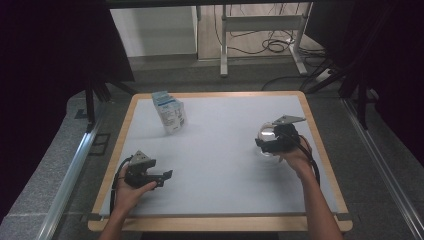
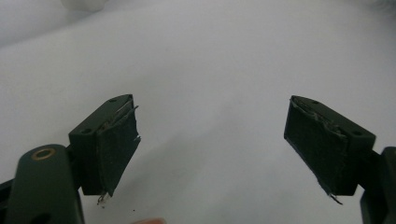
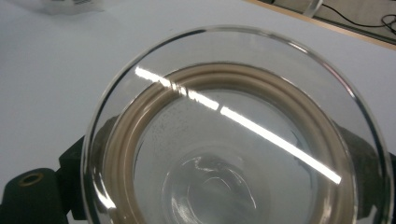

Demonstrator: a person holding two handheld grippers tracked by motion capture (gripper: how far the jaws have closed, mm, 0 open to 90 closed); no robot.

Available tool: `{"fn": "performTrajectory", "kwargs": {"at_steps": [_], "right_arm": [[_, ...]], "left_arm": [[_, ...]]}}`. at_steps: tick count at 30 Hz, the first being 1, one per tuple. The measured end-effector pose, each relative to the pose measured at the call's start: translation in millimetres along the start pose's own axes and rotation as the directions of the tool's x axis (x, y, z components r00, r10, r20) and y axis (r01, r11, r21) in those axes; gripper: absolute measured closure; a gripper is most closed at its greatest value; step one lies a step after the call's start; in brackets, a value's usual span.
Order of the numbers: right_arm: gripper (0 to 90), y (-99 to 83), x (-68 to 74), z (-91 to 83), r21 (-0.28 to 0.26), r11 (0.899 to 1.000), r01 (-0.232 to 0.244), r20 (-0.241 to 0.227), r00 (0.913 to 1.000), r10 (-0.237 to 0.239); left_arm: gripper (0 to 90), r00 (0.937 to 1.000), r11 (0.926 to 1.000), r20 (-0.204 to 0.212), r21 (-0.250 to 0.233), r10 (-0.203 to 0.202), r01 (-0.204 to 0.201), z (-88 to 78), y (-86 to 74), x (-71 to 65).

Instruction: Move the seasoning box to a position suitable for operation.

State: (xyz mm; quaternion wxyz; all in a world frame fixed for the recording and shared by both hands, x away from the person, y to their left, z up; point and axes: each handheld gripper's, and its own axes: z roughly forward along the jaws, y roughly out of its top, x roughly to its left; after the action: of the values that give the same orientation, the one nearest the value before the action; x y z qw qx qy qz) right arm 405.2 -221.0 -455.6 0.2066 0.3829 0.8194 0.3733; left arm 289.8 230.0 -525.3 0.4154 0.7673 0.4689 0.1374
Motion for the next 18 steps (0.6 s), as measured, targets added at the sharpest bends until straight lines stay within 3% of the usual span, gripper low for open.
{"fn": "performTrajectory", "kwargs": {"at_steps": [6, 9, 14, 18], "right_arm": [[11.2, -7.5, 16.9, -20.1, -0.017, 0.999, 0.046, -0.054, 0.9975, -0.047], [11.2, -15.7, 31.1, -30.2, -0.021, 0.997, 0.074, -0.104, 0.9917, -0.076], [11.1, -27.6, 46.9, -30.3, -0.001, 0.992, 0.124, -0.132, 0.9836, -0.123], [11.2, -33.5, 47.4, -22.3, 0.017, 0.990, 0.140, -0.121, 0.9832, -0.137]], "left_arm": [[17.8, 1.0000, 1.0000, -0.001, 0.008, -0.002, 0.002, 1.2, -2.2, 1.5], [17.8, 1.0000, 0.9999, -0.005, 0.010, -0.004, 0.004, 0.7, -4.0, 1.3], [17.8, 0.9999, 0.9999, -0.013, 0.014, -0.005, 0.005, 1.3, -4.7, 1.5], [17.8, 1.0000, 0.9998, -0.008, 0.020, 0.002, -0.001, 4.3, -4.5, -0.2]]}}
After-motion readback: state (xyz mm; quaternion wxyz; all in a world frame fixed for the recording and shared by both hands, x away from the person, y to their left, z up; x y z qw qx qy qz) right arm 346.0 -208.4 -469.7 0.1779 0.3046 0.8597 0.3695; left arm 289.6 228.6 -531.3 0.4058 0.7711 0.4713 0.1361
